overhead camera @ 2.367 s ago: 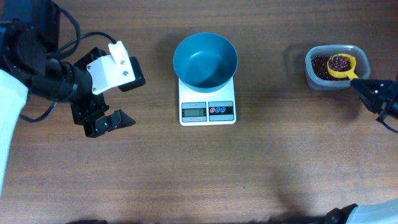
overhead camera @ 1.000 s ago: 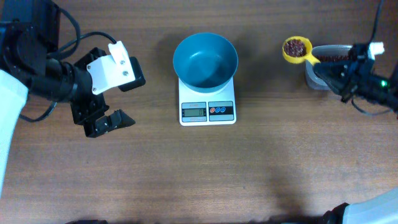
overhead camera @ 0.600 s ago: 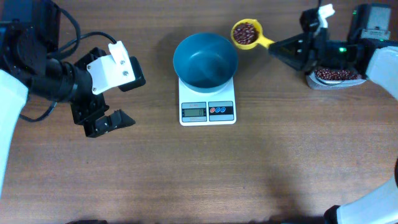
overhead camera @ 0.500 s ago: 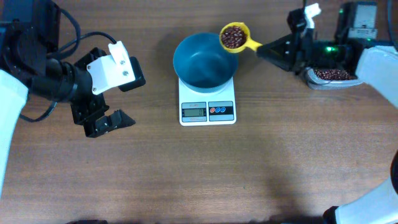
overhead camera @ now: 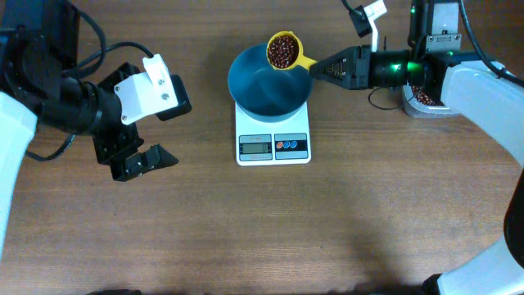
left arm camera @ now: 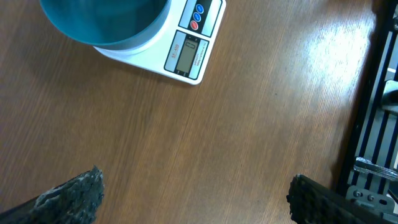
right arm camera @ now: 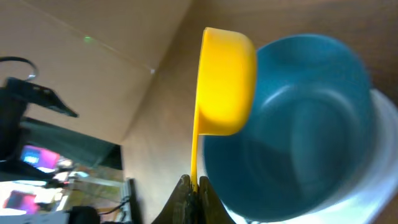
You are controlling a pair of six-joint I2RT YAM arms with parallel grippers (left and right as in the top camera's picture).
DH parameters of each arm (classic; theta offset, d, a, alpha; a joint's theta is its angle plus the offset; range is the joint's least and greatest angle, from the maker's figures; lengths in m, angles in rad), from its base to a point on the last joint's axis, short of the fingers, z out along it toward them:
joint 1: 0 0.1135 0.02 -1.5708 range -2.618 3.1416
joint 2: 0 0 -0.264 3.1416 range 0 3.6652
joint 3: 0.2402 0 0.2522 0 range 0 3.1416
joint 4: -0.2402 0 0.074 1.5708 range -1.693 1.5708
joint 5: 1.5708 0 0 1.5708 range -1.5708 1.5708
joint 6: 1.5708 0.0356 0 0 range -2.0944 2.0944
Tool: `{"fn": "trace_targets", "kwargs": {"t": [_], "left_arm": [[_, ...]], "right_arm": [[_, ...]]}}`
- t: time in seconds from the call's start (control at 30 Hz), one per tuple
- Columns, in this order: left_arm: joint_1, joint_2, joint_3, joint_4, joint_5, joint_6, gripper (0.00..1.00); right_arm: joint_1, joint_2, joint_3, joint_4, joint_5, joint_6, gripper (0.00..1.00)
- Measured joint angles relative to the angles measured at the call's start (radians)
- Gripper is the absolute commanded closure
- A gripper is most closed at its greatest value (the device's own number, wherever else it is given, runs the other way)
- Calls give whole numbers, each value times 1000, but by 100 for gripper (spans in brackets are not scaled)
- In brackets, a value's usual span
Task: Scoop item into bowl and weigh 50g on scale
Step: 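Carry the scoop left over the teal bowl with the right gripper, then tilt the scoop to pour beans into the teal bowl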
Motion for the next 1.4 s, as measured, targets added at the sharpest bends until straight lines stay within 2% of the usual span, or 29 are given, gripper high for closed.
{"fn": "trace_targets", "kwargs": {"t": [0.23,0.53,0.83,1.0,1.4], "left_arm": [[0,0,0,0,0,0,1],[0,0,0,0,0,0,1],[0,0,0,0,0,0,1],[0,0,0,0,0,0,1],[0,0,0,0,0,0,1]], "right_arm": [[70,0,0,-5,200,-111,96],[77,-3,0,-51,295,-138,96],[83,-135,3,-129,433,-173,96],[176,-135,4,-182,581,-218,96],[192,-149,48,-245,629,-221,96]]}}
